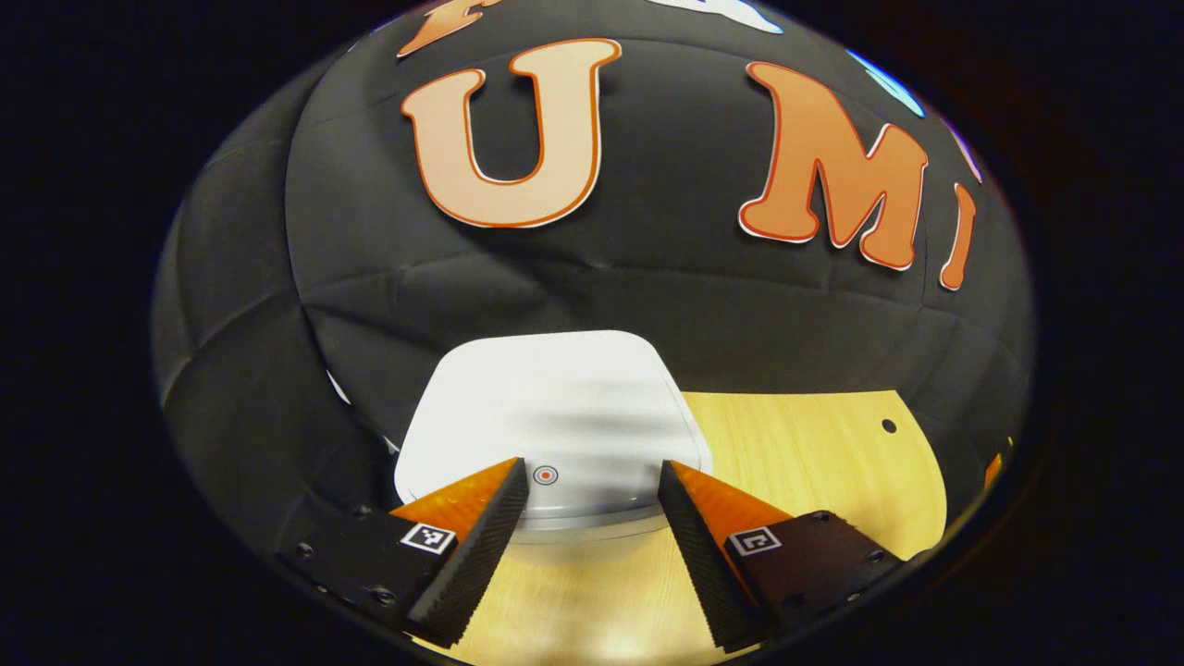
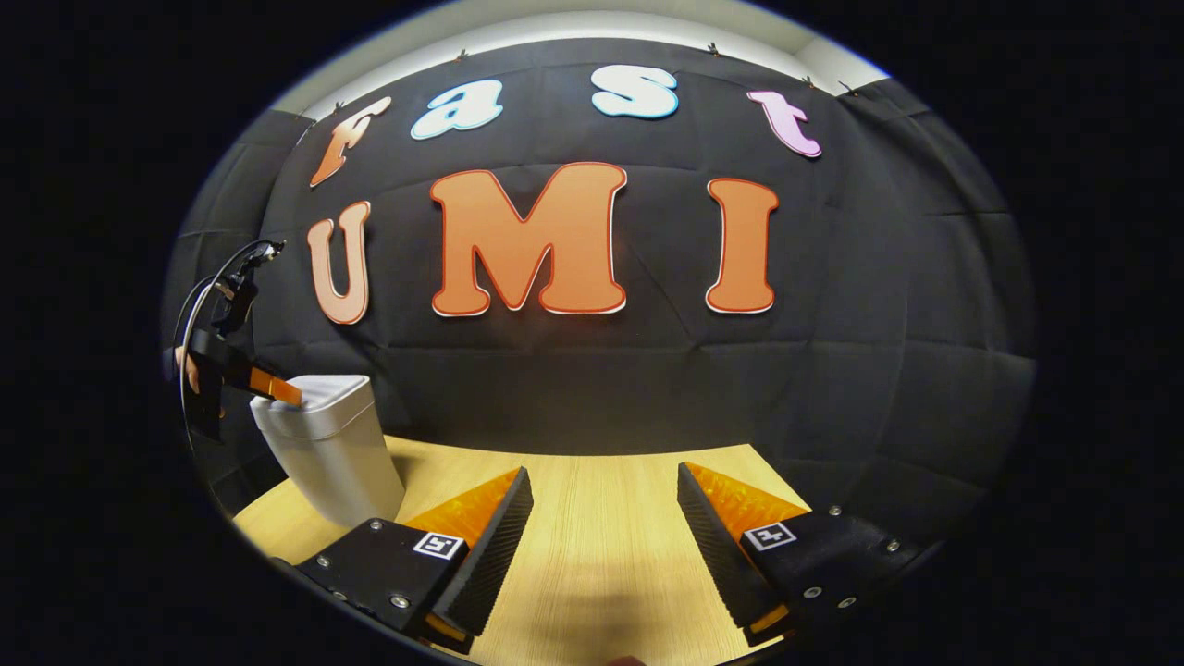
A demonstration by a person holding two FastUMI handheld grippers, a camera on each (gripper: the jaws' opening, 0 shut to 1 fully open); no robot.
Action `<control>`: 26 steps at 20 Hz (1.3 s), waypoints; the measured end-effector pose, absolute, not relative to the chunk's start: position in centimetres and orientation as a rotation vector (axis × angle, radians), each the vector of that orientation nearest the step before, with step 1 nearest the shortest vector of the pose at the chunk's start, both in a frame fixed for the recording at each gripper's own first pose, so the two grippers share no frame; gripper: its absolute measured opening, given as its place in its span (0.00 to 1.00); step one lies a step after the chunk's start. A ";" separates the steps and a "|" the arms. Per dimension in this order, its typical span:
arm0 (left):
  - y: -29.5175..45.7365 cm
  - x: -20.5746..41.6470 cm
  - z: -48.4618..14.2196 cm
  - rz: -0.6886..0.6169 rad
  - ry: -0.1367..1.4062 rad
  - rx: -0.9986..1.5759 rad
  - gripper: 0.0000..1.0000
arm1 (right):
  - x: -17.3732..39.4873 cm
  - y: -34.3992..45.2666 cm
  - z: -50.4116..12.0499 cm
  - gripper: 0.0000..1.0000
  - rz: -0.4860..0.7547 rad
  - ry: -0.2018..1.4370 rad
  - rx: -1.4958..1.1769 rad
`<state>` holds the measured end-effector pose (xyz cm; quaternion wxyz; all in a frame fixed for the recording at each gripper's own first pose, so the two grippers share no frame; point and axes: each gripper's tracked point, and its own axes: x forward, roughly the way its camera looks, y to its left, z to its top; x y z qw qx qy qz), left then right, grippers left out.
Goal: Press the lid of the desktop garbage bin to open it, pick up the crumpled paper on the desktop and throw it into the bin, then pick up the pop can on the desktop and drop it into the bin, and finally close the garbage bin lid.
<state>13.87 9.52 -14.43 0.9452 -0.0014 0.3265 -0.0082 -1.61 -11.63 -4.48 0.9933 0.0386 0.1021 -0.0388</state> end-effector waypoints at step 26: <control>-7.1 1.5 -3.2 -0.196 -0.012 -0.009 0.99 | -4.2 -8.4 -2.4 0.94 -0.062 0.115 0.081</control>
